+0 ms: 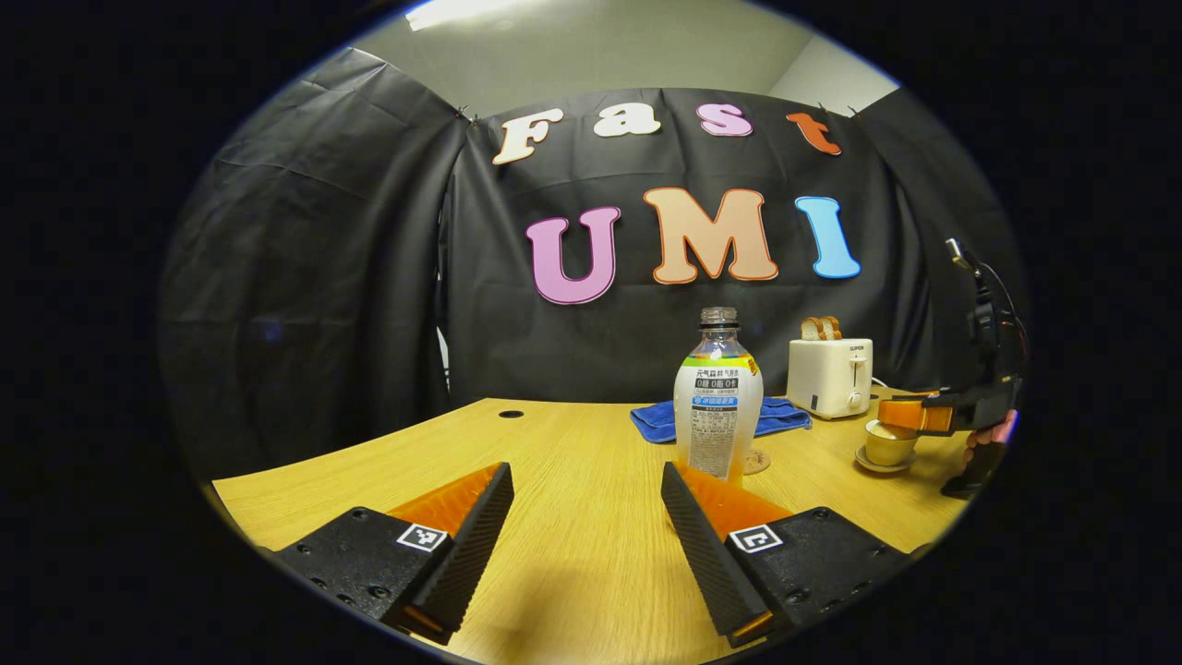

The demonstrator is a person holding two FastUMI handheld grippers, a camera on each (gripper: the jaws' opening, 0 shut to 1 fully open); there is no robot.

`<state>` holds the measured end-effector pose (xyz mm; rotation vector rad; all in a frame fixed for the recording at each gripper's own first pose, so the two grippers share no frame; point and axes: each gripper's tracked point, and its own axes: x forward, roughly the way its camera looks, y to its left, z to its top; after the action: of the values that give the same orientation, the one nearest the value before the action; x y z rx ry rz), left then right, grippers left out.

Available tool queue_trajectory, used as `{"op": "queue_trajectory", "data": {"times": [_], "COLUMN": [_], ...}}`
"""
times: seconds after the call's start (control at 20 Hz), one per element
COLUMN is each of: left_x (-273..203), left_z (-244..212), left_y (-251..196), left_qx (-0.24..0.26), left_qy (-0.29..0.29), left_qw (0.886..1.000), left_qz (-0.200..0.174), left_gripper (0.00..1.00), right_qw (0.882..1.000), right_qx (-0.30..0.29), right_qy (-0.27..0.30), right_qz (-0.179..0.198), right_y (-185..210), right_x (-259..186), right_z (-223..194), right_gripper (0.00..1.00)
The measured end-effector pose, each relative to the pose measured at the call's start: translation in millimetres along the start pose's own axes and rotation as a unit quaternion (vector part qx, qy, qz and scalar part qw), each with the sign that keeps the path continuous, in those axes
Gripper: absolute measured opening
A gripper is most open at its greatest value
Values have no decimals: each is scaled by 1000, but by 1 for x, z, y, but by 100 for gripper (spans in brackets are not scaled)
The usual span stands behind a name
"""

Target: Open the teacup lid with one hand, grasp the water bottle and pour water into the teacup with the other hand; after pouring, place the water bottle on the coaster and then close the teacup lid.

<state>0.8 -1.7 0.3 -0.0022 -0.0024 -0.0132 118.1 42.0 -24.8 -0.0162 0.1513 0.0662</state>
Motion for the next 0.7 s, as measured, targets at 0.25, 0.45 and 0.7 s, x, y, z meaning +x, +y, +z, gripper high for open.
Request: {"op": "queue_trajectory", "data": {"times": [0.25, 0.45, 0.7], "left_x": [0, 0, 2], "left_z": [0, -1, 0], "left_y": [-3, -6, -20], "left_qx": [0, 0, 0], "left_qy": [-1, -2, -4], "left_qw": [1000, 1000, 999], "left_qz": [-7, -16, -48], "left_gripper": [94, 95, 94], "right_qw": [1000, 999, 998], "right_qx": [-4, 4, 6], "right_qy": [-23, -49, -64], "right_qz": [0, -1, -9], "right_y": [1, -3, -9], "right_x": [-7, -20, -37], "right_z": [7, 14, 15], "right_gripper": [38, 38, 37]}}
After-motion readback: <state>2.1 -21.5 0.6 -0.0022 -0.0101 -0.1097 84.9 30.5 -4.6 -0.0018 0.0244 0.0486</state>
